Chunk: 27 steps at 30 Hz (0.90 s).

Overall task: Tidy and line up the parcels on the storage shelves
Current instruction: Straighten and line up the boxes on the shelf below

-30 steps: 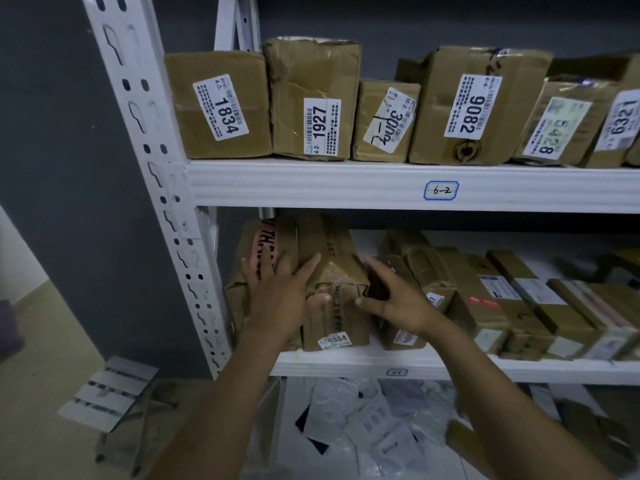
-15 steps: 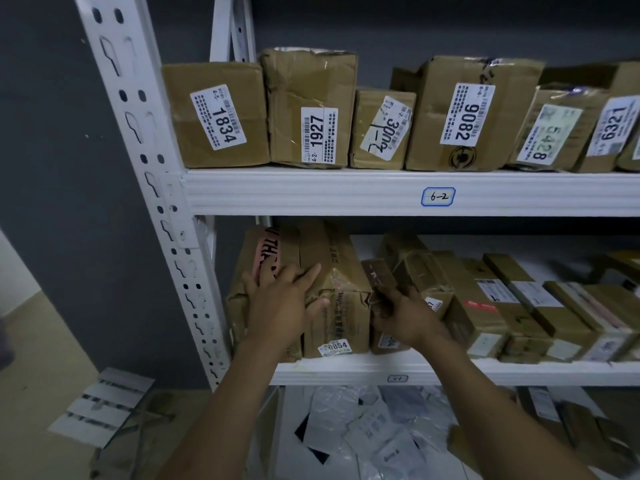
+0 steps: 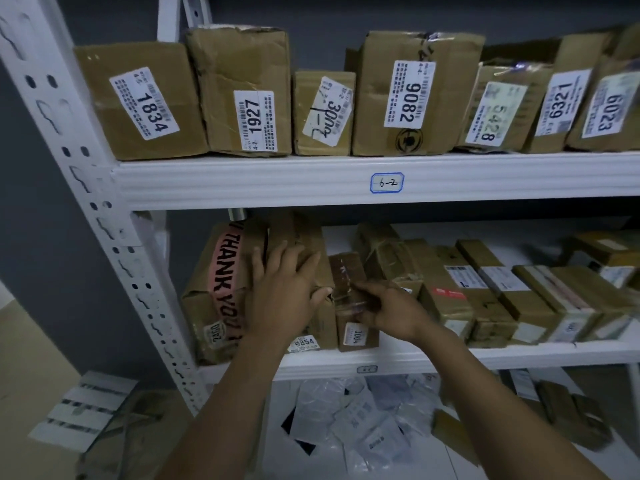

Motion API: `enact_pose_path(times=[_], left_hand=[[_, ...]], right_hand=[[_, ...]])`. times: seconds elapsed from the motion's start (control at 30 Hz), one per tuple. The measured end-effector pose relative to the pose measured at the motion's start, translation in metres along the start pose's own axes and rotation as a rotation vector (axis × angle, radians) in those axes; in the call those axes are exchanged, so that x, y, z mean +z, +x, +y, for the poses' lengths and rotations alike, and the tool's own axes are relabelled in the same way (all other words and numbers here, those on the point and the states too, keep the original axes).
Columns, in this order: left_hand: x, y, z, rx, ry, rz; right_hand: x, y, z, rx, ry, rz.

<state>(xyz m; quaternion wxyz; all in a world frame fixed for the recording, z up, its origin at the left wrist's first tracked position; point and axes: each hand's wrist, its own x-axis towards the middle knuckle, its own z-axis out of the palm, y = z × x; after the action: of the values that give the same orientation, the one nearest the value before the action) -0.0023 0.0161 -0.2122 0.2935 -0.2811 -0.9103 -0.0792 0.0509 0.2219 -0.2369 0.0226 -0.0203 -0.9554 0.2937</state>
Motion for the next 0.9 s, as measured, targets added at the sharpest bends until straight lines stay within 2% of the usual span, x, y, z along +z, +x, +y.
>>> enact_pose_path(times=[0.1,0.2,0.27,0.33,0.47,0.57,0.67,0.77,0.9], left_hand=[[0.006,0.013,0.033,0.086,-0.003,0.104],[0.023,0.032,0.076,0.171,-0.081,0.086],[0.037,0.046,0.104,0.203,-0.158,-0.038],[0.057,0.064,0.127,0.190,-0.178,-0.238],[0.092,0.096,0.149,0.127,-0.055,-0.556],[0.110,0.104,0.149,0.143,-0.039,-0.677],[0.116,0.095,0.153,0.121,-0.072,-0.675],[0.112,0.077,0.157,0.178,-0.171,-0.632],[0.106,0.056,0.158,0.102,-0.065,-0.573]], right_hand=[[-0.020,-0.007,0.024,0.093,-0.074,0.185],[-0.045,-0.014,0.061,0.138,-0.277,0.277],[-0.060,-0.019,0.087,0.105,-0.350,0.205],[-0.069,-0.021,0.111,0.087,-0.392,0.073],[-0.079,-0.023,0.143,0.030,-0.436,-0.134],[-0.081,-0.022,0.154,-0.051,-0.486,-0.152],[-0.077,-0.020,0.163,-0.073,-0.453,-0.127],[-0.073,-0.019,0.170,-0.072,-0.380,-0.126],[-0.072,-0.017,0.170,-0.075,-0.298,-0.133]])
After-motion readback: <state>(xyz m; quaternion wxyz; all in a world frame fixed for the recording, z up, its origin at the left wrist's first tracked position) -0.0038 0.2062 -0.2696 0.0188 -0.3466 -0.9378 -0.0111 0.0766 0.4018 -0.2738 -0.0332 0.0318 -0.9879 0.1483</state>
